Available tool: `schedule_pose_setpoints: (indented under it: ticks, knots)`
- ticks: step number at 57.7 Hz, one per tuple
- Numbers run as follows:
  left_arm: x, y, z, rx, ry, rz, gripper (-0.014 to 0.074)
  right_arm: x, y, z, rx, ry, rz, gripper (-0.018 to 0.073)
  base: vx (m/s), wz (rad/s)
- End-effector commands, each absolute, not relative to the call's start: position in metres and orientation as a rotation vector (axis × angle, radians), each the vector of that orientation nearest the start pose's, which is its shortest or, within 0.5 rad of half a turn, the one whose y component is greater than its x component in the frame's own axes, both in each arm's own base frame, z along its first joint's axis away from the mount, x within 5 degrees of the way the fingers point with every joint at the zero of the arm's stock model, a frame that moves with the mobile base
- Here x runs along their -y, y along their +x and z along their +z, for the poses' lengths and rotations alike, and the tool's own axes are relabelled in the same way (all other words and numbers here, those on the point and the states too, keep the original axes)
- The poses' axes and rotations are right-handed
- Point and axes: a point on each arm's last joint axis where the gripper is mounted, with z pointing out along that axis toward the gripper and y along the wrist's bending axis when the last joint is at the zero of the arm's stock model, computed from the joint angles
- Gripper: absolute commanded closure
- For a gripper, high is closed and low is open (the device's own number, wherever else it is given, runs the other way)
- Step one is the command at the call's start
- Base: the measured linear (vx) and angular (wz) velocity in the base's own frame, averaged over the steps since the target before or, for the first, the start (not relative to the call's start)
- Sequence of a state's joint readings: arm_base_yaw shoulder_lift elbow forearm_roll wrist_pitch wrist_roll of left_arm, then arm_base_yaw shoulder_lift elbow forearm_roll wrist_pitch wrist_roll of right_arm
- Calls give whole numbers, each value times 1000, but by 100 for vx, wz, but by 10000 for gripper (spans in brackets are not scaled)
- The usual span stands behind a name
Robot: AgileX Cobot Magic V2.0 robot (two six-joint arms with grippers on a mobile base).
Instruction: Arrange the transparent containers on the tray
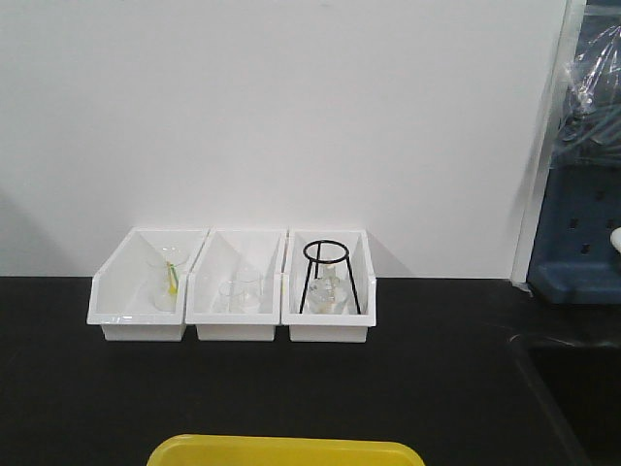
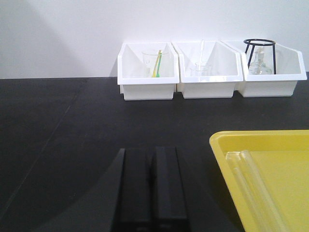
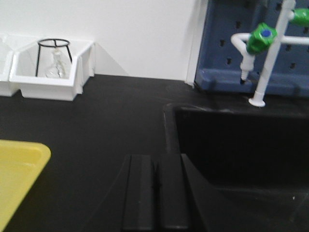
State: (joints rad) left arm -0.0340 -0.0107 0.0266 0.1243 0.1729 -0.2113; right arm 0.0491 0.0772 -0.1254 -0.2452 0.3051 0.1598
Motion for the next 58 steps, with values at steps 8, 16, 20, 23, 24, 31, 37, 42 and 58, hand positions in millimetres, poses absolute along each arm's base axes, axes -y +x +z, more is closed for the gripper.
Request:
schedule_pose_setpoints:
  ticks: [8, 16, 20, 23, 24, 31, 37, 42, 58]
  knots:
    - [1, 57, 186, -1606, -57, -89, 603, 1, 57, 186, -1667, -76, -68, 572, 0, 0]
    - [1, 57, 185, -1607, -57, -89, 603, 2, 56, 181, -1719, -31, -31, 571, 0, 0]
    - [1, 57, 185, -1607, -57, -89, 603, 2, 56, 181, -1722, -30, -30, 571, 0, 0]
    - [1, 57, 185, -1607, -57, -89, 603, 2, 56, 181, -1722, -30, -31, 571, 0, 0]
    - [1, 57, 185, -1607, -57, -89, 603, 2, 56, 181, -1722, -30, -31, 571, 0, 0]
    - [1, 57, 185, -1607, -57, -89, 603, 2, 56, 181, -1721, -33, -34, 571, 0, 0]
    - [1, 57, 185, -1607, -57, -89, 603, 2, 56, 181, -1721, -34, -36, 571, 0, 0]
    - [1, 57, 185, -1607, -57, -89, 603, 2, 56, 181, -1721, -34, -36, 571, 0, 0]
    - [1, 57, 185, -1607, -57, -89, 603, 2, 56, 181, -1721, -35, -37, 571, 0, 0]
